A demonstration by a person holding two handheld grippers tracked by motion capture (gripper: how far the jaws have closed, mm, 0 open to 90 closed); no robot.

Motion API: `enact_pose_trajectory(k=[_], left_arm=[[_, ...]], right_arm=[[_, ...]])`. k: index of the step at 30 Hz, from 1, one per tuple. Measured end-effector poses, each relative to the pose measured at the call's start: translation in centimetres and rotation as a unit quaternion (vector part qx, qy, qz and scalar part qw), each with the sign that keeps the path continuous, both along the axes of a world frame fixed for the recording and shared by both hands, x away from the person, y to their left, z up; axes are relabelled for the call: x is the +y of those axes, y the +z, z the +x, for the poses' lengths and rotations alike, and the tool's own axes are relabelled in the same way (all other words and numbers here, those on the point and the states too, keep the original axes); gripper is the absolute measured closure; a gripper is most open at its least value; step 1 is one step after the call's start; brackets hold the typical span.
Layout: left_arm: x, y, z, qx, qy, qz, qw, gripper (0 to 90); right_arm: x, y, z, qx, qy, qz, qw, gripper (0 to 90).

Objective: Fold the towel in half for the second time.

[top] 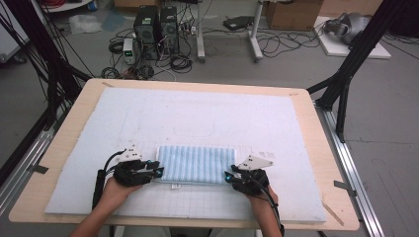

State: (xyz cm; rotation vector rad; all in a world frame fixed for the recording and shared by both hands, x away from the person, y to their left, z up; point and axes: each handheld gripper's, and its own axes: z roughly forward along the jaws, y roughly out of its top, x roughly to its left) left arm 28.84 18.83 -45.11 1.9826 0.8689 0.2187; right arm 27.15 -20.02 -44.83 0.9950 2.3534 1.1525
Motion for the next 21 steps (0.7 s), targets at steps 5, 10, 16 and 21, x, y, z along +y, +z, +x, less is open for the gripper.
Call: enact_pose_trajectory(k=[5,10,16,21], left_arm=[[0.6,0.4,-0.2,0.011,0.002,0.004,0.9999,66.8],[2.7,1.2,0.6,-0.03,0.037,-0.055,0.9973,59.3],[4.5,2.4,1.2,-0.089,0.081,-0.107,0.9869,38.1],[4.8,2.7,1.4,-0.106,0.098,-0.112,0.9832,23.8]], right_arm=[[-0.7,0.2,-0.2,-0.001,0.001,0.001,1.0,58.4],[-2.1,1.3,-0.5,-0.029,-0.014,0.017,0.9993,48.2],[-4.3,2.4,-1.2,-0.076,-0.068,0.028,0.9944,26.0],[-5.5,2.6,-1.5,-0.095,-0.11,0.032,0.9889,12.3]])
